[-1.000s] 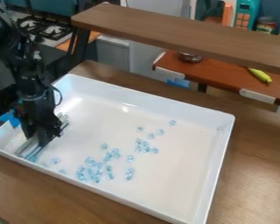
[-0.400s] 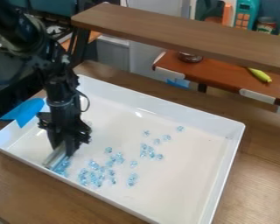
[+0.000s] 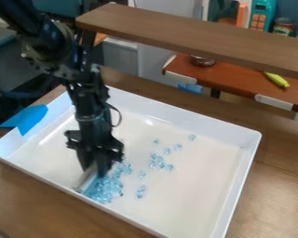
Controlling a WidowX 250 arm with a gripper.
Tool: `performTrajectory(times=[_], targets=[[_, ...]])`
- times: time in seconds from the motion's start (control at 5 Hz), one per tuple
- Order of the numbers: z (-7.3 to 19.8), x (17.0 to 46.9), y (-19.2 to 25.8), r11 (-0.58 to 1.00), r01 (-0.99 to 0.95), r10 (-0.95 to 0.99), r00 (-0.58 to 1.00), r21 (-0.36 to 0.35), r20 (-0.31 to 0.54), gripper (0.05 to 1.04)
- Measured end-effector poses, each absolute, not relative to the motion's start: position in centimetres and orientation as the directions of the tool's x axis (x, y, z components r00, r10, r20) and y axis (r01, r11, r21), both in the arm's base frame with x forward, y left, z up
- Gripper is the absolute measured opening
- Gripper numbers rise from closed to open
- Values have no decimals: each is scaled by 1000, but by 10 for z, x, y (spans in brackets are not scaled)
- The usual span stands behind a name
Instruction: Sweep into pile
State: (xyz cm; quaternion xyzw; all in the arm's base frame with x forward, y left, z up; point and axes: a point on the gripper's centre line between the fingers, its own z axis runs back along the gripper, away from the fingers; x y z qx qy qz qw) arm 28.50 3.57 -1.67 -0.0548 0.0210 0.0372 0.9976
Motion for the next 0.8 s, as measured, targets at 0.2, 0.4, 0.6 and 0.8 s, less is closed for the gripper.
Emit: performTrajectory(times=[0.2, 0.4, 0.6, 0.8], targets=[[-17, 285, 14, 989, -67, 63, 997, -135, -39, 372], [-17, 287, -8, 983, -66, 63, 998, -174, -19, 372], [-16, 290, -28, 976, -63, 65, 998, -210, 3, 372], [-13, 292, -53, 967, -54, 55, 998, -251, -5, 372]])
